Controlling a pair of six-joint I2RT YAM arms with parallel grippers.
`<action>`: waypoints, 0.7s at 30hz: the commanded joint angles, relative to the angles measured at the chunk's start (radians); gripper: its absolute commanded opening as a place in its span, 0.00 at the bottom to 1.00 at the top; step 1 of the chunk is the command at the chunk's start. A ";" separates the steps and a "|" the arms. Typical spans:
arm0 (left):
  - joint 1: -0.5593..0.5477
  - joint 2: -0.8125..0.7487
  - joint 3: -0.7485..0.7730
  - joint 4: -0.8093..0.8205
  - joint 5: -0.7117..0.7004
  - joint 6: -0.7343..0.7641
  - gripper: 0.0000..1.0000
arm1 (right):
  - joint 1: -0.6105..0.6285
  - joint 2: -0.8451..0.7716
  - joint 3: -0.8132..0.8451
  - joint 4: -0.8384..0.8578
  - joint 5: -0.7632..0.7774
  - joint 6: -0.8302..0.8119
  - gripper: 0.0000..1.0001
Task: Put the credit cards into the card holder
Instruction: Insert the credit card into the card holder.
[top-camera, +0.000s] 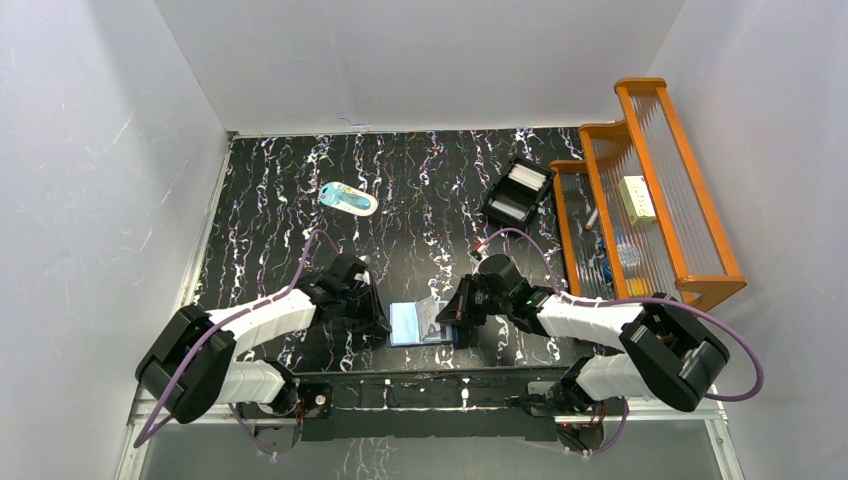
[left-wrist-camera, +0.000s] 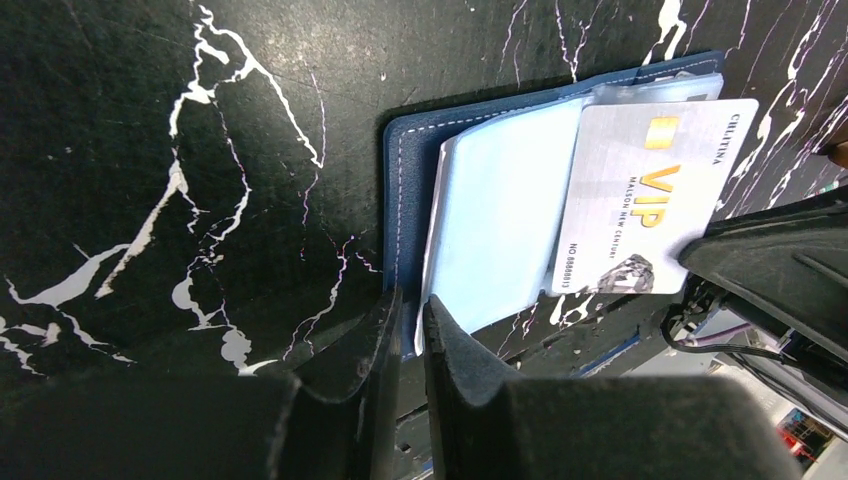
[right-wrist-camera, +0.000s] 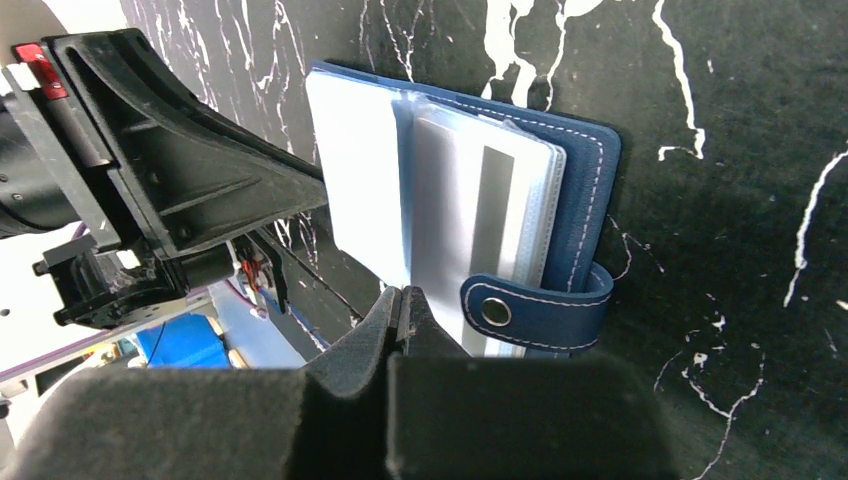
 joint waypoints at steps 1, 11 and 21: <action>0.004 0.007 -0.009 -0.005 0.017 0.008 0.11 | 0.007 0.024 -0.020 0.102 -0.020 0.026 0.00; 0.004 0.015 -0.011 0.000 0.021 0.013 0.10 | 0.011 0.072 -0.029 0.142 -0.028 0.037 0.00; 0.004 0.012 -0.017 0.006 0.024 0.010 0.10 | 0.025 0.120 -0.039 0.199 -0.042 0.059 0.00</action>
